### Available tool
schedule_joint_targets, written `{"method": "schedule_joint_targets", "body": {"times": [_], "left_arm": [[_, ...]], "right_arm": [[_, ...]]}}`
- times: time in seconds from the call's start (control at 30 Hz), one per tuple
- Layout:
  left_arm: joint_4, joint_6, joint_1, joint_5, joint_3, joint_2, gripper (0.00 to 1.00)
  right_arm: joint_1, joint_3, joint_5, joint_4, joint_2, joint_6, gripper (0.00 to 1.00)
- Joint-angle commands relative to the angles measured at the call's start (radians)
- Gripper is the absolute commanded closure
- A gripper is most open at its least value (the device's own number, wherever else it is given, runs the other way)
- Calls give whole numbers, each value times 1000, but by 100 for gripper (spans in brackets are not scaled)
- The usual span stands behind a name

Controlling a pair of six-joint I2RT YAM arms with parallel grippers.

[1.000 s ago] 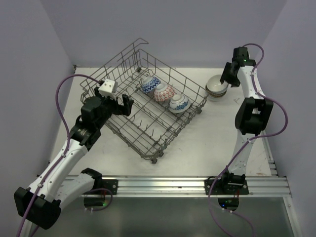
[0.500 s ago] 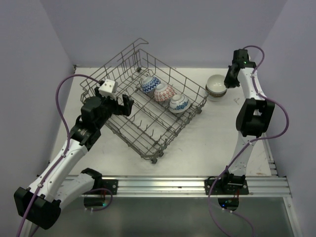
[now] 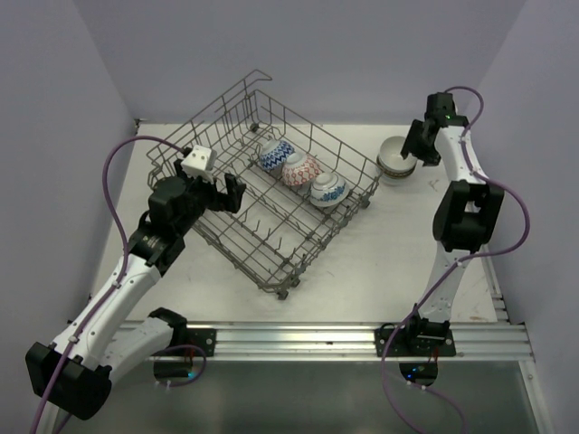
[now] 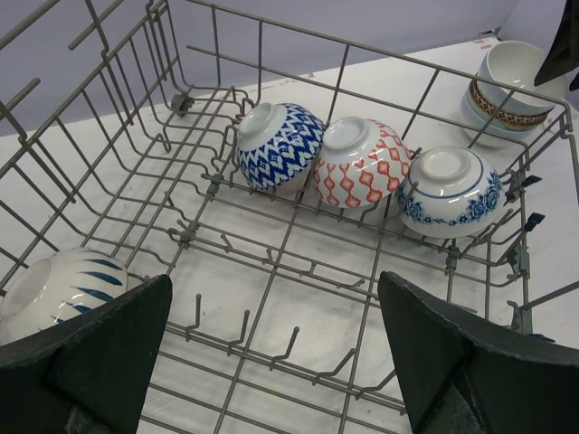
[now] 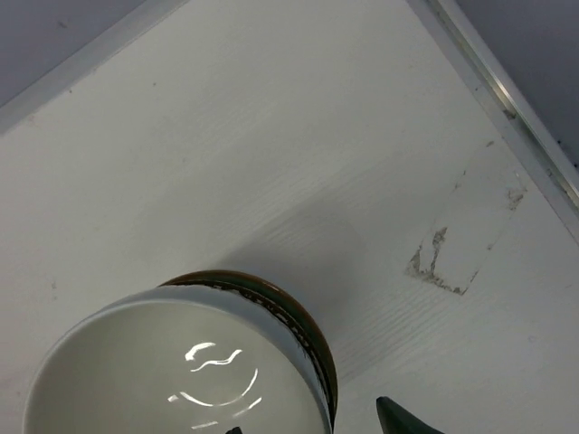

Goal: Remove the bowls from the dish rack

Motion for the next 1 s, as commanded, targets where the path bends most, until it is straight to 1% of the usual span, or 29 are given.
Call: {"method": "schedule_joint_targets", "body": {"times": [0.0, 0.03, 0.13, 0.2, 0.23, 0.27, 0.3, 0.33, 0.37, 0.4, 0.43, 0.47, 0.5, 0.57, 0.6, 0.63, 0.67, 0.7, 0.77, 0.8, 0.83, 0.87, 0.97], "left_arm": [[20, 17, -9, 11, 20, 1, 0], [20, 18, -7, 11, 19, 3, 0], [25, 29, -7, 5, 16, 6, 0], [33, 40, -9, -3, 10, 7, 0], [36, 46, -9, -3, 8, 7, 0], [39, 55, -9, -44, 5, 12, 0], [40, 61, -9, -53, -1, 18, 0], [48, 66, -9, -64, -4, 24, 0], [48, 76, -9, -98, -9, 29, 0], [48, 80, -9, -110, -6, 46, 0], [48, 86, -9, -121, -4, 56, 0], [37, 95, -10, -147, 6, 67, 0], [21, 96, -9, -165, 22, 99, 0], [-47, 112, -9, -222, 94, 157, 0], [-70, 119, -9, -240, 118, 174, 0], [-100, 135, -9, -254, 167, 194, 0], [-110, 182, -7, -283, 186, 229, 0], [-124, 196, -7, -303, 209, 251, 0], [-165, 236, -1, -336, 268, 315, 0], [-180, 247, 2, -339, 290, 337, 0], [-220, 248, 17, -330, 312, 358, 0], [-237, 245, 32, -284, 357, 392, 0], [-259, 267, 97, -264, 385, 426, 0]], "right_arm": [[-4, 28, -46, 12, -119, 16, 36], [-4, 37, -55, 12, -130, 19, 31], [-5, 63, -93, 7, -173, 39, 22], [-4, 60, -115, 1, -217, 52, 20], [-5, 28, -116, 5, -238, 56, 19], [-4, -1, -117, 33, -298, 71, 19], [-4, -85, -151, 50, -333, 79, 19], [-1, -134, -170, 67, -367, 107, 19], [5, -194, -195, 115, -416, 128, 20], [33, -344, -227, 166, -511, 143, 20], [53, -415, -262, 211, -566, 151, 20], [76, -478, -253, 263, -613, 163, 19], [137, -588, -252, 292, -695, 164, 19], [195, -677, -299, 367, -754, 157, 18], [206, -755, -336, 393, -798, 165, 19], [208, -790, -378, 421, -814, 168, 19], [211, -816, -446, 447, -829, 170, 19], [211, -862, -463, 461, -841, 173, 19], [211, -902, -517, 504, -875, 153, 19], [211, -929, -518, 513, -884, 145, 19], [213, -943, -520, 522, -894, 138, 18], [211, -955, -526, 533, -906, 124, 18], [211, -991, -549, 559, -911, 130, 18]]}}
